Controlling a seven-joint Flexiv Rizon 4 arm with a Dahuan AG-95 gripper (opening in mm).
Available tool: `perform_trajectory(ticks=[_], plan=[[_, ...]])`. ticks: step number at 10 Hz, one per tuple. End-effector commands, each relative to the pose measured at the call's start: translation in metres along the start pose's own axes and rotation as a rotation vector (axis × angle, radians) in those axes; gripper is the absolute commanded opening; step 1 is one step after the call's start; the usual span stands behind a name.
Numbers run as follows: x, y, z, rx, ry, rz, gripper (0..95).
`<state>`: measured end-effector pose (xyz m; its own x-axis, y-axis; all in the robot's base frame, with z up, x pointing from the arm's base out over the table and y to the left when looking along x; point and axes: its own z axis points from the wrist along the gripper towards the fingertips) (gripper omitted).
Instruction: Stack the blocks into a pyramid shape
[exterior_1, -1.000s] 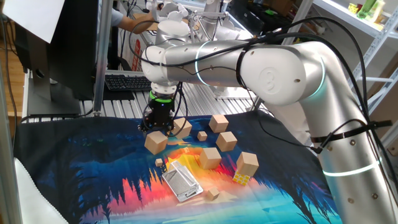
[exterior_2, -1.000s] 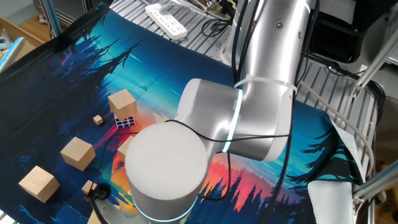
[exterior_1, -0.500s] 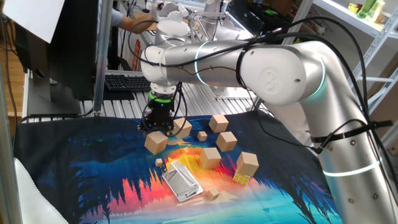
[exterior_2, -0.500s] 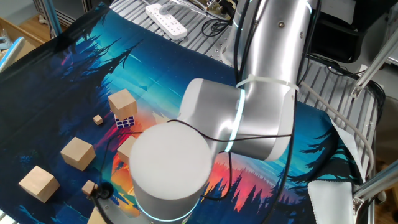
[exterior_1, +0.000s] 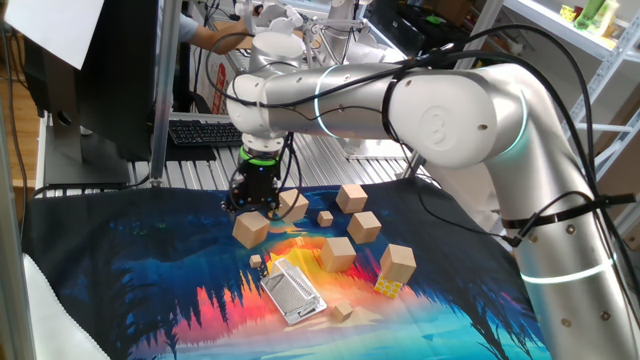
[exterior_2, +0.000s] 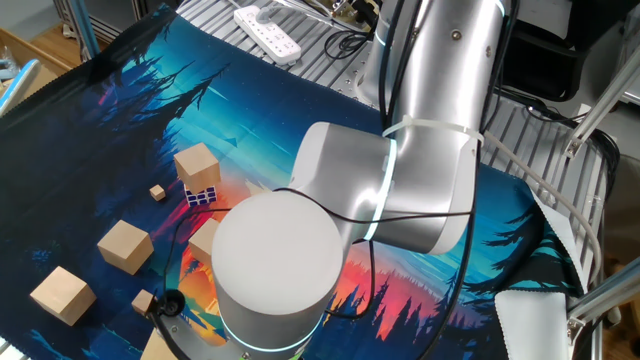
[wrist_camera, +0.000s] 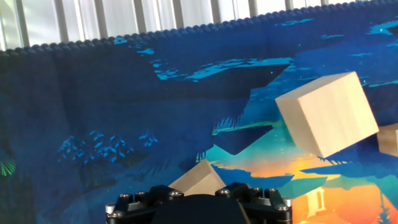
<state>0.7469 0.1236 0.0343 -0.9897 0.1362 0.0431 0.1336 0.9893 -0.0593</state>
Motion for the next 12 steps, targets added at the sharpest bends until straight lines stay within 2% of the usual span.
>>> perform_trajectory(ticks=[1,6,8,9,12], plan=[[0.001,-0.002,-0.002,0.009,-0.004,0.035,76.0],[0.006,-0.016,-0.009,0.009,-0.011,0.241,76.0],[0.006,-0.016,-0.009,0.013,-0.024,0.287,76.0],[0.006,-0.016,-0.009,0.011,-0.034,0.309,95.0],[0.004,-0.018,-0.011,0.005,-0.047,0.349,95.0]])
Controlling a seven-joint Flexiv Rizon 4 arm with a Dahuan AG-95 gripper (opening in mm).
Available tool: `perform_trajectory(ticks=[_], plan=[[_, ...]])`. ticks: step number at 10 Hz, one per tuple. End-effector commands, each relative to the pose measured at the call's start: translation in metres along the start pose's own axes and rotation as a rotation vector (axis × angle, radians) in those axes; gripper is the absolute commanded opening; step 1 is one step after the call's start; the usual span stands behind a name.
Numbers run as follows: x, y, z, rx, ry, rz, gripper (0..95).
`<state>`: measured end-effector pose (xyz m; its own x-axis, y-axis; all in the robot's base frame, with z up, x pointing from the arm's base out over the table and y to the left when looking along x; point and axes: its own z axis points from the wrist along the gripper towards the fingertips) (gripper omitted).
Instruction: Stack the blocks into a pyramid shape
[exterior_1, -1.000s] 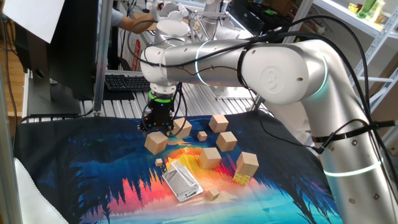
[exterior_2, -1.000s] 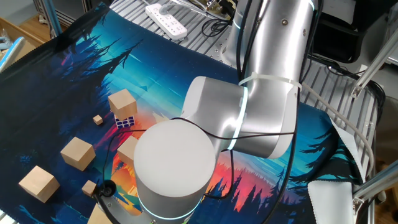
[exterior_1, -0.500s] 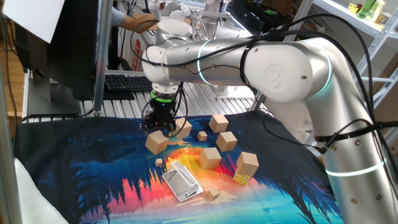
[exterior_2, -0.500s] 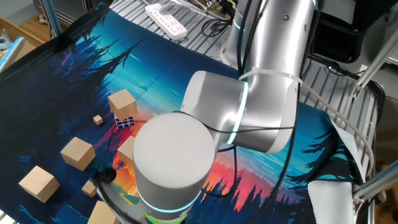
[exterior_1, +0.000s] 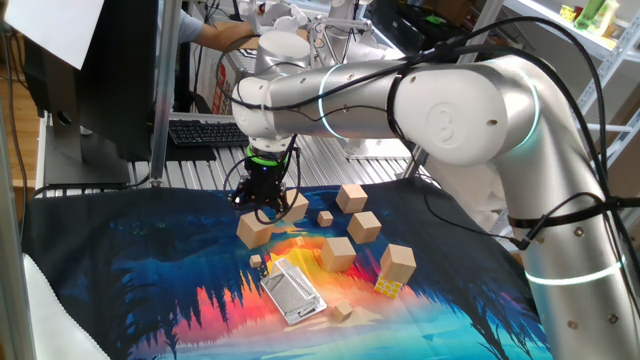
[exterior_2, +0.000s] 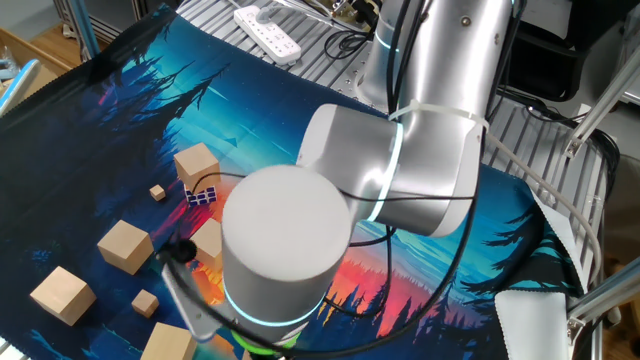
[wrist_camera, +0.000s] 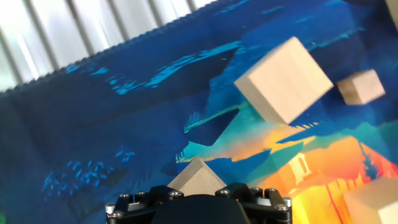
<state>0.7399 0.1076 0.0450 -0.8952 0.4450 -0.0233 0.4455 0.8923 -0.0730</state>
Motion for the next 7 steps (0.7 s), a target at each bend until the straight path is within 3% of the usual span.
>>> perform_trajectory(ticks=[1,5,7], plan=[[-0.0014,0.0003,-0.0020,-0.006,-0.002,0.049,95.0],[-0.0014,-0.0004,-0.0024,-0.001,0.002,0.329,95.0],[-0.0009,-0.0037,-0.0038,0.017,0.017,0.428,95.0]])
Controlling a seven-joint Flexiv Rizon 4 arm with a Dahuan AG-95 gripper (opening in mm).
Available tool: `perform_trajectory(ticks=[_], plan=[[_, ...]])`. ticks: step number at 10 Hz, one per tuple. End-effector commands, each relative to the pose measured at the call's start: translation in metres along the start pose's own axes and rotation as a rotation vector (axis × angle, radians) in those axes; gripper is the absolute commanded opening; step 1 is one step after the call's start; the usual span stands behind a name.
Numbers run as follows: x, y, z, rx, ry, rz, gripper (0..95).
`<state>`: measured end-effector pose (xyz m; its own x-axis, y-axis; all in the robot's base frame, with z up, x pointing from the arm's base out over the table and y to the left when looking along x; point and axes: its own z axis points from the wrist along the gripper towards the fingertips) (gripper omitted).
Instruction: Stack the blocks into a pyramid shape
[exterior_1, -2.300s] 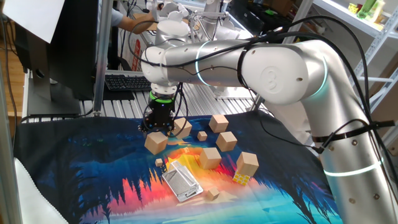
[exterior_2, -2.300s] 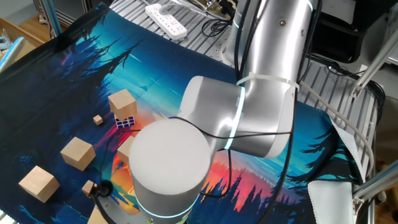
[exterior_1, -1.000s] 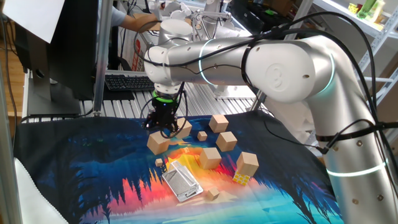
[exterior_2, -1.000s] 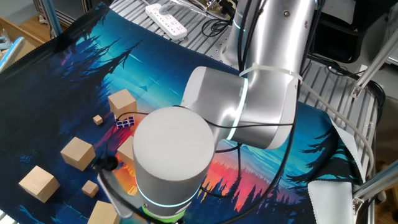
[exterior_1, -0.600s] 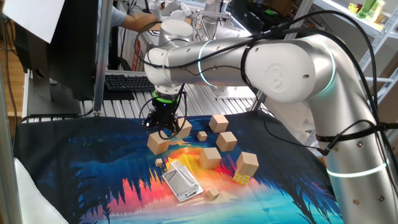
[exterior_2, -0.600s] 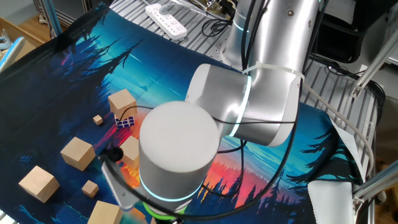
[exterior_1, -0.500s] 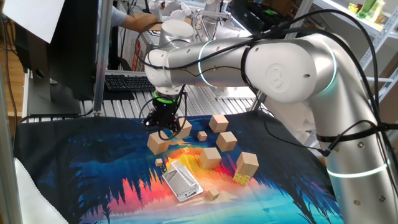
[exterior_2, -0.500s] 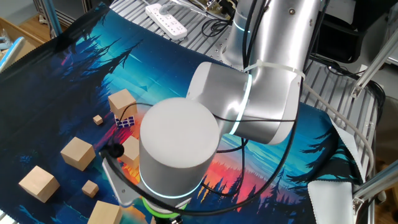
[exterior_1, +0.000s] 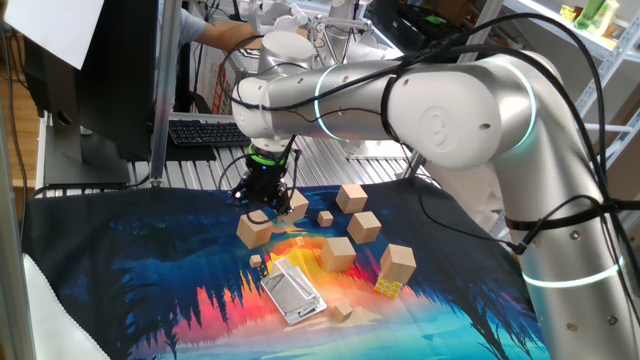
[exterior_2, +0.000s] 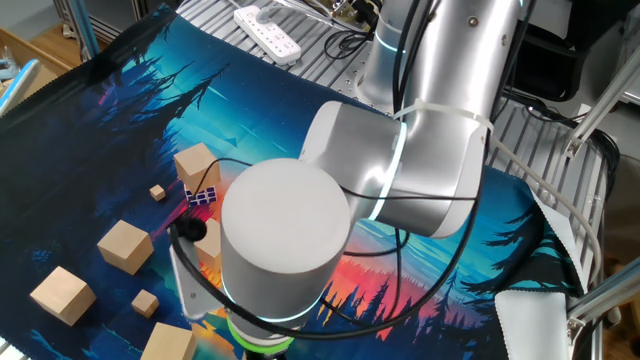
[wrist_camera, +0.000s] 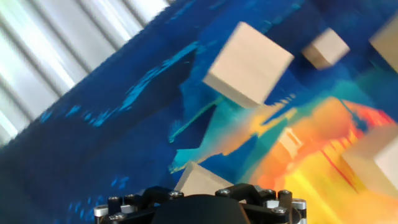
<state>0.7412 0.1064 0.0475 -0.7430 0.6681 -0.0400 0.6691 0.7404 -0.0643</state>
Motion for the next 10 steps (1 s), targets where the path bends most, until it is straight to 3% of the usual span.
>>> perform_trajectory(ticks=[1,4,8,10], plan=[[0.000,-0.004,-0.002,0.023,0.014,0.187,95.0],[0.004,-0.005,0.000,0.021,0.018,0.260,95.0],[0.019,-0.006,0.007,0.020,0.018,0.311,95.0],[0.017,-0.007,0.011,0.014,0.024,0.315,95.0]])
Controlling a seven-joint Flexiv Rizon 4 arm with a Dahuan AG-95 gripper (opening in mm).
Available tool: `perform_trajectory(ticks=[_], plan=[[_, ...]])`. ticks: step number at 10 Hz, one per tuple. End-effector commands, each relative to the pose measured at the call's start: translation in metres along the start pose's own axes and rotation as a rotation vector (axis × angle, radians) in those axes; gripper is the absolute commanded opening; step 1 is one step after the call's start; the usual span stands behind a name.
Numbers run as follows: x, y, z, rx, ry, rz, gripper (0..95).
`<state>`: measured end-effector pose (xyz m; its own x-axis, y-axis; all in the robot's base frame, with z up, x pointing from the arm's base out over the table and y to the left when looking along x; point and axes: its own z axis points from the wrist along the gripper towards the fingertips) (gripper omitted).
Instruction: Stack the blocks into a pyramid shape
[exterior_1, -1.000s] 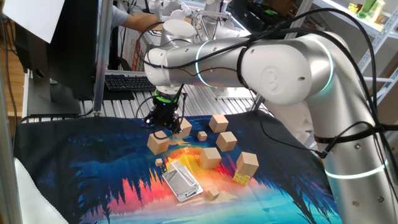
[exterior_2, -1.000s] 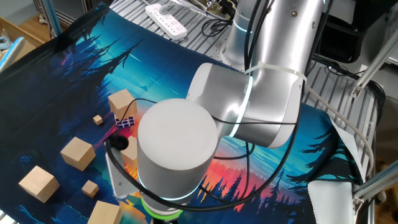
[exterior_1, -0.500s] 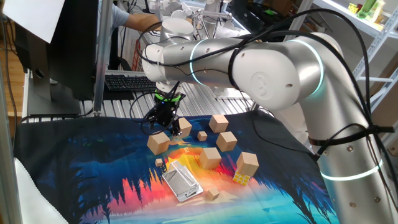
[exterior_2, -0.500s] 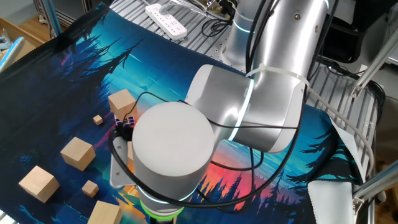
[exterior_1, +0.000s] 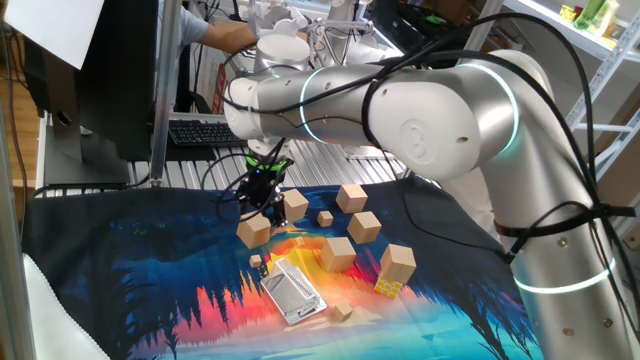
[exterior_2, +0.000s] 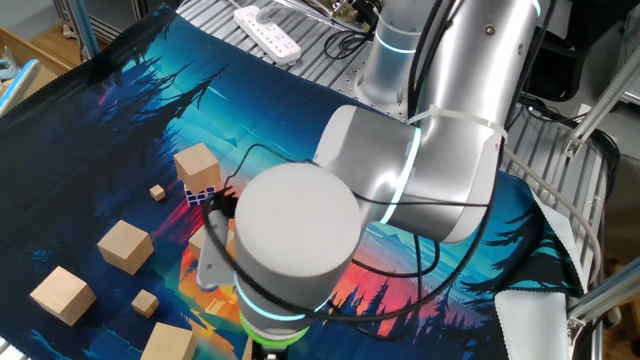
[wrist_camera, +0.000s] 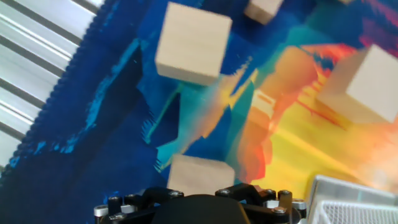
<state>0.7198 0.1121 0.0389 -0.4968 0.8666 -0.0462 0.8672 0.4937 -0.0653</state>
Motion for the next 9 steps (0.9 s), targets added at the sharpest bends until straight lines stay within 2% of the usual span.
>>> perform_trajectory(ticks=[1,2,3,9], plan=[[-0.0050,0.0030,0.0055,-0.001,0.013,-0.004,95.0],[-0.0086,0.0027,0.0104,-0.006,0.017,-0.005,95.0],[-0.0108,0.0026,0.0143,-0.011,0.014,-0.010,76.0],[-0.0048,0.0027,0.0130,-0.013,0.016,0.002,76.0]])
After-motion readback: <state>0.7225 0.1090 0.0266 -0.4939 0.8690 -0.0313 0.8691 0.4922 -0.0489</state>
